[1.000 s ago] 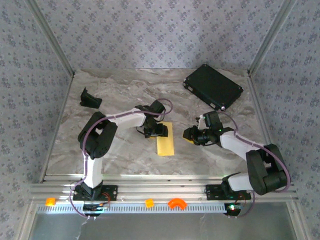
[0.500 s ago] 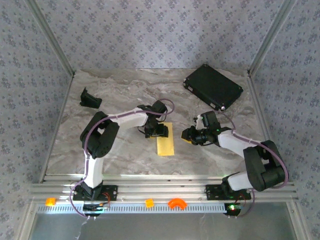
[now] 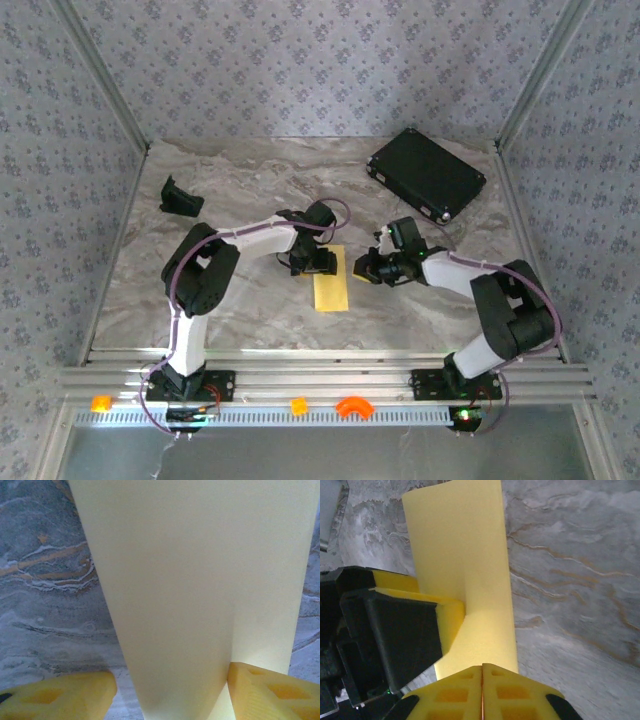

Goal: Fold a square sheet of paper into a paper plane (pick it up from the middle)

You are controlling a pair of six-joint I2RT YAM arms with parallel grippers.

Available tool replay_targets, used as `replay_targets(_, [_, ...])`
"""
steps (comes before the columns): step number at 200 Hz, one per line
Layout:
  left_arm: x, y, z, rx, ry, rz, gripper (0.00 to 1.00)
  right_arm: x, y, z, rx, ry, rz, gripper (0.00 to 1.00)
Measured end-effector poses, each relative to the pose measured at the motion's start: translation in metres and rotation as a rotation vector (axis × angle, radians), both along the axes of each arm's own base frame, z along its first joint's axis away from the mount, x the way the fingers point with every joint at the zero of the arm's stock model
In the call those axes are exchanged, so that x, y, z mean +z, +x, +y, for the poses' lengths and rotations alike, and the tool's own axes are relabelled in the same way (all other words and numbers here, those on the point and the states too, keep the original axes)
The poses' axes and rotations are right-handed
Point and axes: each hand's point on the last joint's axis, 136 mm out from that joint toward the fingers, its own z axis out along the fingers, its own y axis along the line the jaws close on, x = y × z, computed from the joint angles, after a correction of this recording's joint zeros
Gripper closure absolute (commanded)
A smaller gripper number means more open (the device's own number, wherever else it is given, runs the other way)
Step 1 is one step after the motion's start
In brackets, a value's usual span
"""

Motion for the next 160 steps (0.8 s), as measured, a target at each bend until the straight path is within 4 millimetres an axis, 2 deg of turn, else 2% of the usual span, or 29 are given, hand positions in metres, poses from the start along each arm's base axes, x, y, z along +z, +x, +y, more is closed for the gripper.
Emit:
replay_targets(21, [0.0,0.0,0.0,0.0,0.001,0.001,0.33,-0.006,0.005,0.008,0.002,0.005,0.014,1.0])
replay_targets(62, [-0.001,0.0,0.0,0.0,0.001,0.001,0.33,-0.019,0.011,0.016,-0.001,0.009,0.043,1.0])
replay_targets(160, [-0.001,0.0,0.0,0.0,0.002,0.002,0.33,-0.021,0.019,0.032,0.022,0.04,0.045,1.0])
